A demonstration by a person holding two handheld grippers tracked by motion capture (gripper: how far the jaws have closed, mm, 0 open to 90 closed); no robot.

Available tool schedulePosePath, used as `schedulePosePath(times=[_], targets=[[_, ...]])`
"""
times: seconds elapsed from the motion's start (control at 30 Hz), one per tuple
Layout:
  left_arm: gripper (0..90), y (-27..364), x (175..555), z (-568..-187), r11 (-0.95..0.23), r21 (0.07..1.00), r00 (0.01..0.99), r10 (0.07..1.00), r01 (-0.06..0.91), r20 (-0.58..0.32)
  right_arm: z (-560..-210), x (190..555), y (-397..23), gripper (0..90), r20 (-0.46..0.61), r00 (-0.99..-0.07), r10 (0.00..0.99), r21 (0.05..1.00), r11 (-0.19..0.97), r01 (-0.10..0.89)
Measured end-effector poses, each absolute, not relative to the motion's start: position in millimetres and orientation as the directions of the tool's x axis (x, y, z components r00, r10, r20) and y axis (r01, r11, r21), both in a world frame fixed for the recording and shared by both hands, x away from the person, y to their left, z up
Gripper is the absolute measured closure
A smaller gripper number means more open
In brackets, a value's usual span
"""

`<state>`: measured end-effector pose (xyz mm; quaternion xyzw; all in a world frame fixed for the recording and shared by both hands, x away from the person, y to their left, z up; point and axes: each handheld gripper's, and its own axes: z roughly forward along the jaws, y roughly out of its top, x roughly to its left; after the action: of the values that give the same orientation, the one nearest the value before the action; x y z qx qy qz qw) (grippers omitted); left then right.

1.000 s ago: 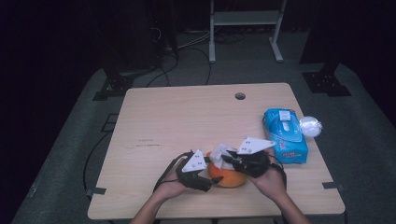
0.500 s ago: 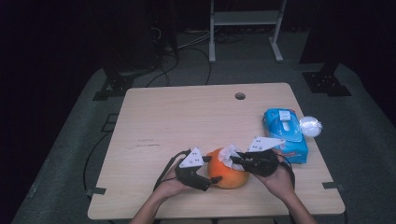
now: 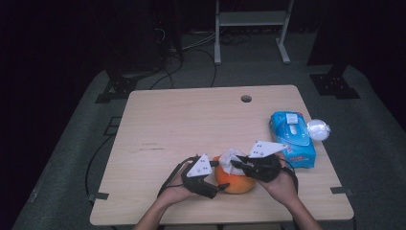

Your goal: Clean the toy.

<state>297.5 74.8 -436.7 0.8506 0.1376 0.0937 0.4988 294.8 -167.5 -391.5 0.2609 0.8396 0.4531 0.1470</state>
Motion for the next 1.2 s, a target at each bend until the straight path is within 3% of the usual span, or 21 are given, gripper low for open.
schedulePosePath(times=[0.1, 0.27, 0.4, 0.47, 0.67, 0.83, 0.97, 1.13, 1.2], targets=[[9.6, 74.5, 302.9, -439.2, -0.441, 0.873, 0.934, 0.354, 0.208, -0.043, -399.5, 297.8, -174.0, 78.5, 0.016, -0.819, 0.574, 0.829, 0.449, 0.332], [5.7, 74.6, 309.3, -441.2, -0.415, 0.869, 0.922, 0.371, 0.269, -0.108, -399.0, 296.6, -171.8, 78.6, 0.007, -0.828, 0.56, 0.819, 0.473, 0.326], [22.0, 74.6, 304.7, -441.2, -0.435, 0.872, 0.933, 0.355, 0.225, -0.064, -397.7, 294.7, -169.8, 78.7, 0.012, -0.835, 0.55, 0.81, 0.485, 0.331], [24.1, 73.3, 302.7, -440.2, -0.446, 0.871, 0.933, 0.357, 0.208, -0.041, -394.8, 292.0, -166.4, 78.6, -0.01, -0.836, 0.549, 0.814, 0.489, 0.312], [24.1, 63.2, 291.5, -435.6, -0.505, 0.857, 0.948, 0.309, 0.097, 0.074, -387.6, 279.0, -142.7, 78.6, -0.038, -0.87, 0.491, 0.821, 0.511, 0.253], [24.1, 62.3, 286.6, -435.5, -0.534, 0.844, 0.95, 0.286, 0.05, 0.125, -387.5, 286.4, -149.5, 78.6, -0.035, -0.846, 0.533, 0.828, 0.489, 0.274], [23.7, 66.1, 289.0, -437.7, -0.536, 0.842, 0.954, 0.277, 0.056, 0.113, -391.0, 294.7, -171.7, 78.5, -0.016, -0.816, 0.578, 0.823, 0.47, 0.317], [11.3, 66.3, 293.1, -432.7, -0.461, 0.878, 0.951, 0.308, 0.132, 0.018, -395.7, 292.4, -172.2, 78.6, 0.011, -0.825, 0.565, 0.821, 0.466, 0.33], [10.3, 65.2, 293.7, -432.5, -0.453, 0.881, 0.948, 0.317, 0.136, 0.016, -396.1, 289.7, -165.9, 78.5, 0.015, -0.836, 0.548, 0.821, 0.471, 0.323]])
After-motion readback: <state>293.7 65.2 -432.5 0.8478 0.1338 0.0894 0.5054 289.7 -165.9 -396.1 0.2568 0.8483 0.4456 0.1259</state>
